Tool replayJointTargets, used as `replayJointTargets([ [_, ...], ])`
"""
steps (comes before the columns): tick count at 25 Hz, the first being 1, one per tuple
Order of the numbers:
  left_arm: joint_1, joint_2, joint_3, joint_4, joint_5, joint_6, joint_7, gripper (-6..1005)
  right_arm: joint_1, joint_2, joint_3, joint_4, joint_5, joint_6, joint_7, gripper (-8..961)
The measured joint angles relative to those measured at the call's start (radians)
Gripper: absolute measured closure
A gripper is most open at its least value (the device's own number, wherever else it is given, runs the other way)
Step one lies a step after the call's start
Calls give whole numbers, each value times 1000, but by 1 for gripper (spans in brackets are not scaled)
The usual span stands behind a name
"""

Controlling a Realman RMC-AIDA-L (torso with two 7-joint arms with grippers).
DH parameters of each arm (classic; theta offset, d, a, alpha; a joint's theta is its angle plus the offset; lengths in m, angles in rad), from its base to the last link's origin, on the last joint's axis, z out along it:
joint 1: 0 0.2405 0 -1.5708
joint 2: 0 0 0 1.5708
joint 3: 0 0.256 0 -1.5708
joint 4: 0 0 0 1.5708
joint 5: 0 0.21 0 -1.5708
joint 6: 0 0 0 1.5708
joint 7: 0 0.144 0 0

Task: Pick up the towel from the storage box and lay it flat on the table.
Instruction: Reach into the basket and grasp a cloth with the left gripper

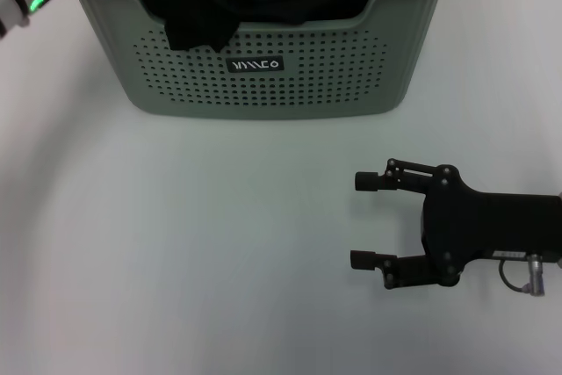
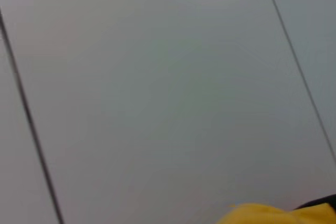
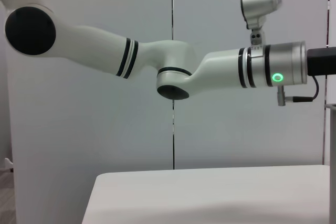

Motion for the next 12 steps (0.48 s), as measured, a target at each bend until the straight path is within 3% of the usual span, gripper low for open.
replayJointTargets([
  [5,-43,11,-70,-55,14,-10,19,242,14,0,0,-3,9,-19,-7,108],
  [9,-95,38,-76,-125,71,-27,-16,242,32,-1,6,1,16,-25,-9,108],
  [12,-123,44,-78,-158,100,-45,-39,269,36,-1,20,-1,16,-27,-8,108],
])
